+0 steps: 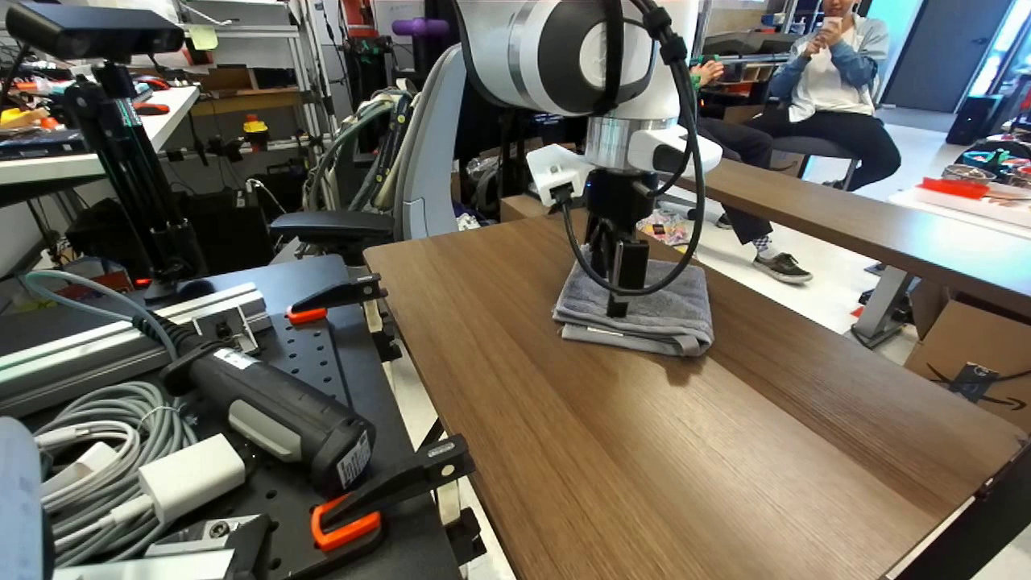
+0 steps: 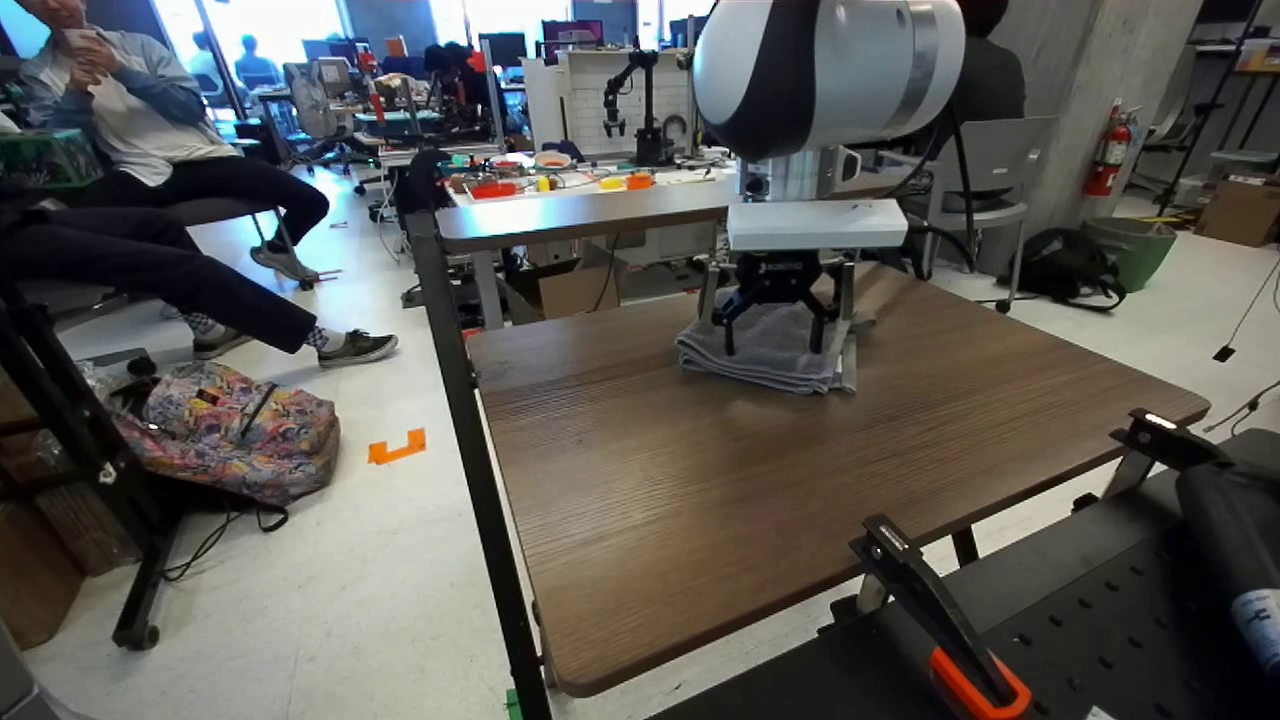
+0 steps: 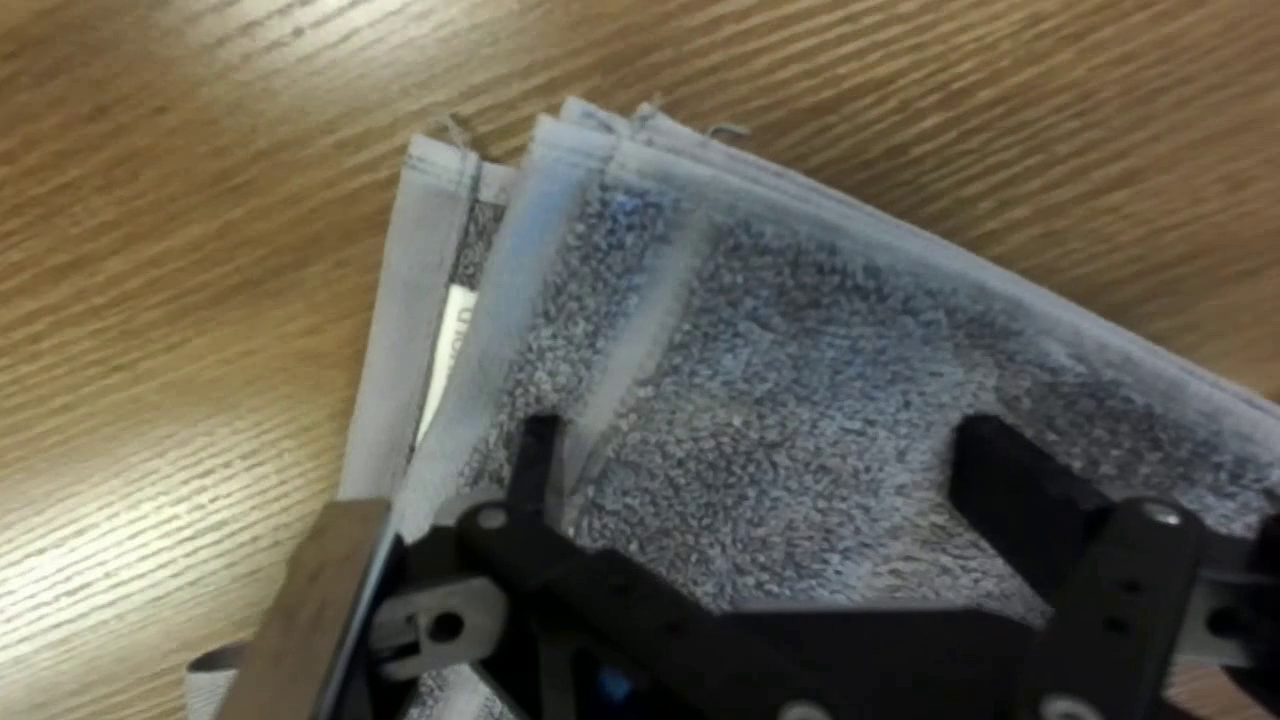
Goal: Move the grey towel to the left
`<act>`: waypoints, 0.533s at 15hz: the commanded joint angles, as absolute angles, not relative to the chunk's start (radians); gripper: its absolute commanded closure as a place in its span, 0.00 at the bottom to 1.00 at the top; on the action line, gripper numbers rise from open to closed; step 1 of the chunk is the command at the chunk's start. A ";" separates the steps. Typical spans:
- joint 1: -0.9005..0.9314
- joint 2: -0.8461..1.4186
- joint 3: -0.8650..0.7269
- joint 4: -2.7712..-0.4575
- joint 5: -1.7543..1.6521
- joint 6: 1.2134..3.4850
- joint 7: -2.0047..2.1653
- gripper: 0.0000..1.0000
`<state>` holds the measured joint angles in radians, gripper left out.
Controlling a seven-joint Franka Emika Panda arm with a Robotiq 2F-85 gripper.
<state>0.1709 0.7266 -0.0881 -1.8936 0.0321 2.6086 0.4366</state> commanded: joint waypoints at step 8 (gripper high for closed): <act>0.215 0.542 -0.105 -1.894 0.013 2.515 0.463 0.00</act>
